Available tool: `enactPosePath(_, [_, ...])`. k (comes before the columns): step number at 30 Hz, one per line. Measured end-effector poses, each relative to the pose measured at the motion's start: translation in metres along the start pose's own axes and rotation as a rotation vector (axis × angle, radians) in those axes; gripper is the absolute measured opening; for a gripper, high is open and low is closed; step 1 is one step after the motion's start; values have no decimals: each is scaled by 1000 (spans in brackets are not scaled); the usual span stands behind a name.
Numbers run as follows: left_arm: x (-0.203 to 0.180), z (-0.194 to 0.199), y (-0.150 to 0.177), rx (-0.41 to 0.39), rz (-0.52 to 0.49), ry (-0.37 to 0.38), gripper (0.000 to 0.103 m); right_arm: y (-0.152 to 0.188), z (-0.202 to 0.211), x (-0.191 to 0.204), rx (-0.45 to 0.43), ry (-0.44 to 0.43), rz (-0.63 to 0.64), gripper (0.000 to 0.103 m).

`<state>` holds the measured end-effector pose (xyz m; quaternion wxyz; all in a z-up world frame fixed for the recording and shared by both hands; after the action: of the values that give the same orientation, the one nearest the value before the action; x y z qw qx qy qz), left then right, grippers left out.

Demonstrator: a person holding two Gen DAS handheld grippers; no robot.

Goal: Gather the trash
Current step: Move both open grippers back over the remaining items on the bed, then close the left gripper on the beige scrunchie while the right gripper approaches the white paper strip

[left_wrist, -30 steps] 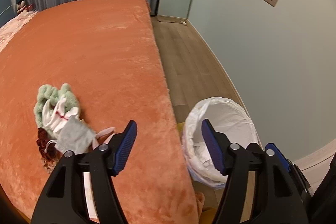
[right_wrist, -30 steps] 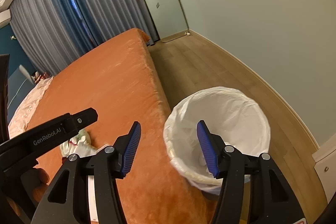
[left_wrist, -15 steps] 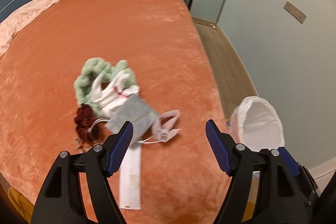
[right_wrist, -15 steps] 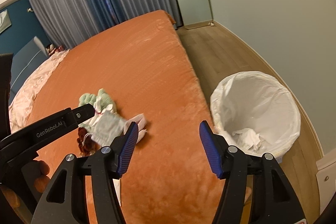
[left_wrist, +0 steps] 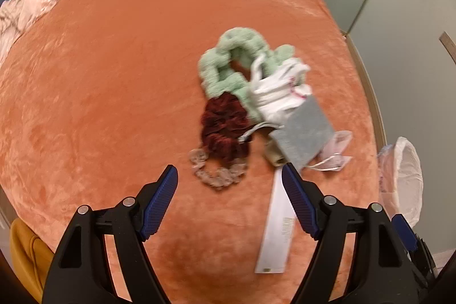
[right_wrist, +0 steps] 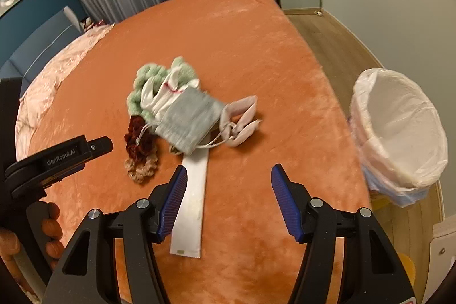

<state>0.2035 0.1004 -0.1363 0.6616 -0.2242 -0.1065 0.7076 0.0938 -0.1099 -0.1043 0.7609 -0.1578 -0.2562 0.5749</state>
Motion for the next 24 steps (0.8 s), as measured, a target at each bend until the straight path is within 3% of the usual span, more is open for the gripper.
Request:
enactPosePath(8, [36, -37, 12, 87, 59, -8, 71, 25, -40, 32, 84, -12, 48, 59])
enactPosePath(17, [43, -76, 14, 164, 79, 2, 65, 41, -87, 47, 176, 0, 64, 60])
enactPosePath(24, [42, -105, 12, 219, 63, 8, 37, 45, -117, 48, 229, 18, 41, 59])
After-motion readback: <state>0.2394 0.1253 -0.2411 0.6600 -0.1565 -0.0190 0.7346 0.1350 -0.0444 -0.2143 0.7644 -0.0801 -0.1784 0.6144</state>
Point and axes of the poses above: each gripper's, at about its wrist camera, not at the fingertips, and z roughly against the way its jaws point, x to its left, y to its underside, the point moved 5 cm from there along -z, roughly the way its jaws point, and after that the axes turned 1 degree about -z, right-handed, at the moved point
